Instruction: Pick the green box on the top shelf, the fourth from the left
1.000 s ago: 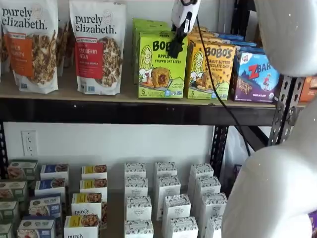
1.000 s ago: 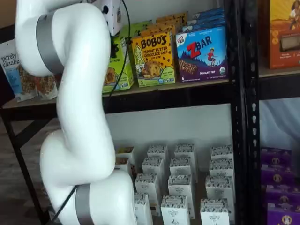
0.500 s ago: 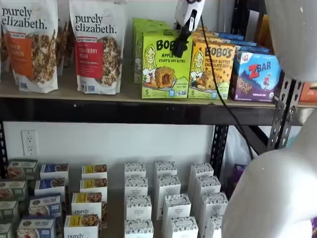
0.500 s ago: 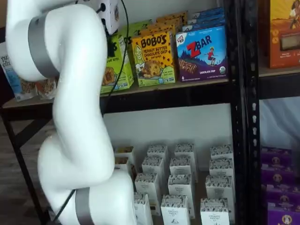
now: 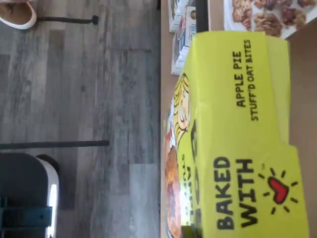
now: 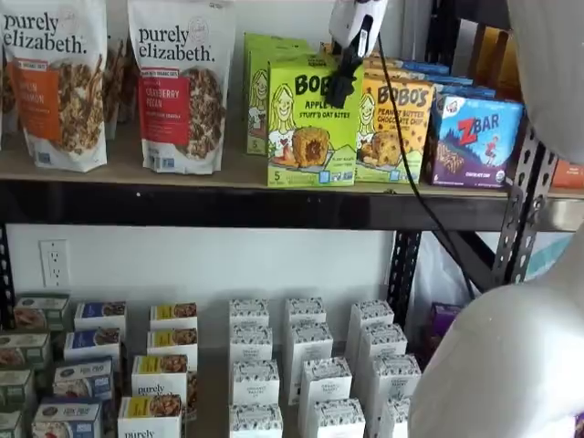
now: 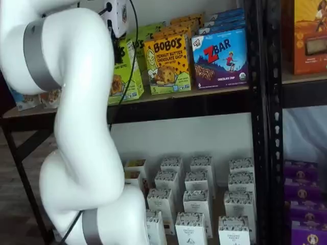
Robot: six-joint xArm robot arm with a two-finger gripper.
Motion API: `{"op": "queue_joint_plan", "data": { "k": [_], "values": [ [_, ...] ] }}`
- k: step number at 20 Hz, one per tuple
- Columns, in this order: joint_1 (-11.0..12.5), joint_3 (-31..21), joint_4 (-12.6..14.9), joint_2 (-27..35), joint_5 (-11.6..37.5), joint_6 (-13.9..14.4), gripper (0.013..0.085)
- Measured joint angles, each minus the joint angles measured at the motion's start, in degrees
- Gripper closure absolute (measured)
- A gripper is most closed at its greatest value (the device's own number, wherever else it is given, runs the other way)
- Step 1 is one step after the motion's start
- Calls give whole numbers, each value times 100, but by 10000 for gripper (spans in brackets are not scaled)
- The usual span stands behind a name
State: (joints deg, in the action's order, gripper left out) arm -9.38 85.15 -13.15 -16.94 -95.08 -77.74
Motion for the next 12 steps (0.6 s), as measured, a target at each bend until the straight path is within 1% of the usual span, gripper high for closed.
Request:
{"op": "queue_joint_plan", "data": {
  "k": [4,7,12],
  "values": [
    [41,-134,-18,-163,-76,-29,690],
    [104,-245,-83,-280,-128,-76,690],
    [208,-458,-118,-481,-204,-174,690]
  ]
}}
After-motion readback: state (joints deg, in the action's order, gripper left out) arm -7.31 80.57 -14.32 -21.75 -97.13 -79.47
